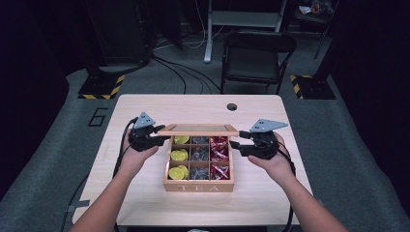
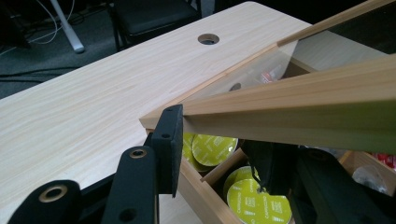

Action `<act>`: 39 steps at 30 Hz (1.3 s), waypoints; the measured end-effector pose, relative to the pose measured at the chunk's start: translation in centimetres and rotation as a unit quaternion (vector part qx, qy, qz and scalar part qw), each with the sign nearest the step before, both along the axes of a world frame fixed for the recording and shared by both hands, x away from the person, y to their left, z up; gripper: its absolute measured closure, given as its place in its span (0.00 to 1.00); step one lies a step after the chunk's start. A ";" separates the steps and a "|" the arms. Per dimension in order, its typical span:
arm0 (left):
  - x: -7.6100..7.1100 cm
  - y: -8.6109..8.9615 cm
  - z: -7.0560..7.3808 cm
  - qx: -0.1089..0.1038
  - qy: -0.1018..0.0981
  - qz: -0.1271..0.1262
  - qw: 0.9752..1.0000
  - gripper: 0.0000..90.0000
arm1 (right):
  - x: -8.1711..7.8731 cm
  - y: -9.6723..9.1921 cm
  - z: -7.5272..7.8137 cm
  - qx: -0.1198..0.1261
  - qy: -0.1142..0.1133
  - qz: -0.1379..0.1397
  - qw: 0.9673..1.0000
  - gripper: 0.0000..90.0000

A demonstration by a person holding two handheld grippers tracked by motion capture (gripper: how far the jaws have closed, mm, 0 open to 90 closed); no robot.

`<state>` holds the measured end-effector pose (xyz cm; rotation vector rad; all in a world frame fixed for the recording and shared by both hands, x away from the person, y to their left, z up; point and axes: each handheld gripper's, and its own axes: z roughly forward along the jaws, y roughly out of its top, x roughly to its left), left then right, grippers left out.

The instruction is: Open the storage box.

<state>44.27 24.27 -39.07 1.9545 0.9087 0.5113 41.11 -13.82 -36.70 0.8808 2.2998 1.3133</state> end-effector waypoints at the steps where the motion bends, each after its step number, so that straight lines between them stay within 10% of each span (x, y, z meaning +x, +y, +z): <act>1: 0.0 0.0 0.0 0.000 -0.002 0.004 1.000 0.64 | 0.1 0.0 -0.1 -0.002 -0.002 0.000 1.000 0.53; 39: 1.5 -0.7 1.4 -0.019 0.011 0.047 0.999 0.66 | 6.2 1.4 -2.7 0.028 -0.011 -0.072 0.997 0.63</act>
